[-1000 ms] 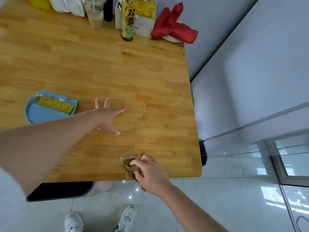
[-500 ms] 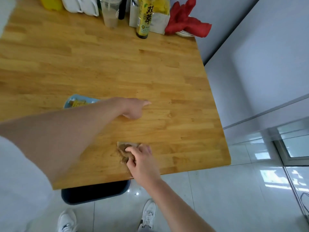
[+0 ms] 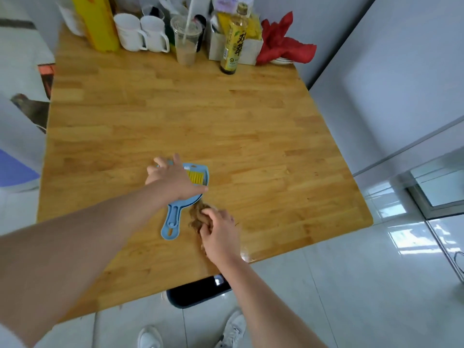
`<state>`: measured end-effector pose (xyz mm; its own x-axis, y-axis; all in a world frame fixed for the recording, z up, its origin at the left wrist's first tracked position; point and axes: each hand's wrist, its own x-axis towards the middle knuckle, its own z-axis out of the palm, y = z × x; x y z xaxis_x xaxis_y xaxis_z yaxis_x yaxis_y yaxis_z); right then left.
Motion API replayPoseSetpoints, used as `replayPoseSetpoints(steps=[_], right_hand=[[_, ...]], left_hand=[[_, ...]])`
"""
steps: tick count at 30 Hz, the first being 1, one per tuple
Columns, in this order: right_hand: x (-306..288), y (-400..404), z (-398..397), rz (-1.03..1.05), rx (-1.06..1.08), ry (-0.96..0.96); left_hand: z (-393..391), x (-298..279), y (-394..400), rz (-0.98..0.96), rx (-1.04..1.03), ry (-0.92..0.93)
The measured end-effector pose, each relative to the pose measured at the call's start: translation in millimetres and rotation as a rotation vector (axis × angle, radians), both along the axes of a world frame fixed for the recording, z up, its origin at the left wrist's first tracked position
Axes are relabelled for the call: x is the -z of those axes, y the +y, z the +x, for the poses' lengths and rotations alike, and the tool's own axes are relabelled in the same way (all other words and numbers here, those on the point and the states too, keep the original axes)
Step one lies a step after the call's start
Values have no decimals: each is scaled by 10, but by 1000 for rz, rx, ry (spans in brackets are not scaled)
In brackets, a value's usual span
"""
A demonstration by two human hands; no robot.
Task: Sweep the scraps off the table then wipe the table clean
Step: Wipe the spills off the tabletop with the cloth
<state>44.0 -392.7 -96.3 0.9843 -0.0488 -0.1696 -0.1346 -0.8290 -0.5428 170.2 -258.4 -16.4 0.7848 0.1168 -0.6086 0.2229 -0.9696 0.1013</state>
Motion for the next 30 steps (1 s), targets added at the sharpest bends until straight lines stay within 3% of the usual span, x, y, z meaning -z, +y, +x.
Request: replayPoseSetpoints(steps=[5, 10, 16, 25, 30], right_hand=[[-152, -268, -143, 55, -190, 128], [-156, -499, -111, 162, -233, 207], [-380, -994, 78, 400, 86, 95], [-571, -2863, 218, 187, 443, 16], [-481, -3540, 338, 130, 520, 10]], left_hand=[[-107, 13, -167, 17, -40, 48], [-54, 92, -242, 76, -27, -52], [97, -50, -701, 87, 31, -143], [329, -199, -2660, -102, 244, -118], [457, -56, -3503, -153, 445, -152]])
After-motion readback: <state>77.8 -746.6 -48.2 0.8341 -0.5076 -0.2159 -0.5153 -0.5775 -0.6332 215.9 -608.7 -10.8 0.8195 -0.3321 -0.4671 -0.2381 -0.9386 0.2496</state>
